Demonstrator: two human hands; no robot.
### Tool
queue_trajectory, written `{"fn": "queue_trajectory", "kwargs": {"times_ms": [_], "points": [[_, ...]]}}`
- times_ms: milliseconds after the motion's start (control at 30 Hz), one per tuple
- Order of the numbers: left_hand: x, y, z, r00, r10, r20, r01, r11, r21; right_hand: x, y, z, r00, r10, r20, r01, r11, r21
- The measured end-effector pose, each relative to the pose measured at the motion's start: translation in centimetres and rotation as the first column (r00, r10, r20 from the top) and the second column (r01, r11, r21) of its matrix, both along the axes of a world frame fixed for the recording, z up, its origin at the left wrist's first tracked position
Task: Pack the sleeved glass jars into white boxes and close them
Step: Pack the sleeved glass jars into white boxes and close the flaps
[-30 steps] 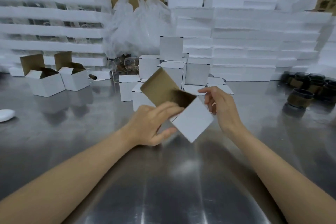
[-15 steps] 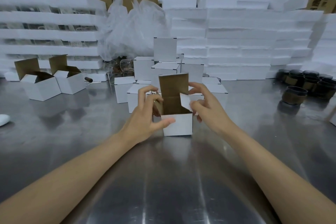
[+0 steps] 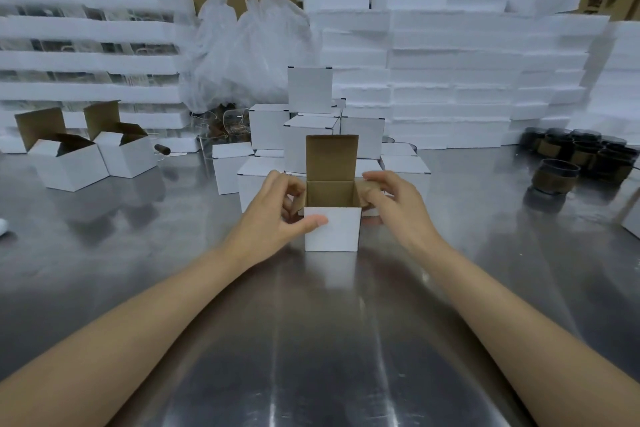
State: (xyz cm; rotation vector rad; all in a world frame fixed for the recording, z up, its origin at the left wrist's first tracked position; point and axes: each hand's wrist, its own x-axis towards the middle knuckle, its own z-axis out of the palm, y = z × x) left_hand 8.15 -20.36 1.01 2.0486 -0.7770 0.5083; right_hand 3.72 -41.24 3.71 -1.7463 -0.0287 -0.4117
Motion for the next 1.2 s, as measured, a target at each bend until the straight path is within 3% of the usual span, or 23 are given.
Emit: {"fn": "queue_trajectory", "kwargs": {"times_ms": [67,200,333,567,667,767,867,933,1000,1100,1200], "points": [[-0.1,0.0,-0.1,0.998,0.009,-0.07,-0.01,1.0,-0.018,0.0,0.0,0.0,0.999,0.033,-0.038,-0.032,0.999,0.037],[-0.2,-0.5,-0.3,0.975,0.015,-0.221,-0.011,1.0,0.021,0.2,0.2,-0.7,1.0,-0.01,-0.016,0.007,0.986,-0.166],[-0.1,-0.7,-0.8,0.931,-0.043,-0.363,0.113,0.979,0.173,0.9,-0.3,-1.0,0.996,-0.008,-0.083,-0.014,0.963,-0.27],[-0.1,-1.0,-0.6,0.944,-0.013,-0.329,0.094,0.969,0.23,1.1,0.2,-1.7,0.993,0.037,-0.112,-0.069,0.951,-0.301],[-0.3,-1.0,-0.8,0.96,-0.035,-0.277,0.084,0.982,0.168,1.4,0.3,-1.9,0.995,0.052,-0.088,-0.073,0.965,-0.253],[-0.4,-1.0,-1.0,0.967,-0.006,-0.254,0.037,0.992,0.117,1.5,0.0,-2.0,0.998,0.046,-0.052,-0.061,0.946,-0.319],[-0.2,-0.9,-1.0,0.961,0.028,-0.273,-0.011,0.998,0.066,1.8,-1.2,-1.6,0.995,-0.059,0.085,0.089,0.912,-0.401],[-0.2,-0.9,-0.9,0.951,0.024,-0.307,-0.012,0.999,0.043,2.0,-2.7,-1.1,0.94,-0.247,0.235,0.294,0.936,-0.193],[-0.4,-0.9,-0.8,0.948,0.028,-0.317,-0.014,0.999,0.046,2.5,-5.0,-1.0,0.83,-0.475,0.293,0.483,0.874,0.048],[-0.6,-1.1,-0.7,0.952,0.037,-0.305,-0.017,0.998,0.068,3.6,-8.7,-1.8,0.72,-0.669,0.185,0.655,0.743,0.141],[-0.8,-1.2,-0.6,0.956,0.03,-0.293,-0.005,0.996,0.086,5.5,-10.9,-2.6,0.708,-0.697,0.11,0.695,0.716,0.066]]}}
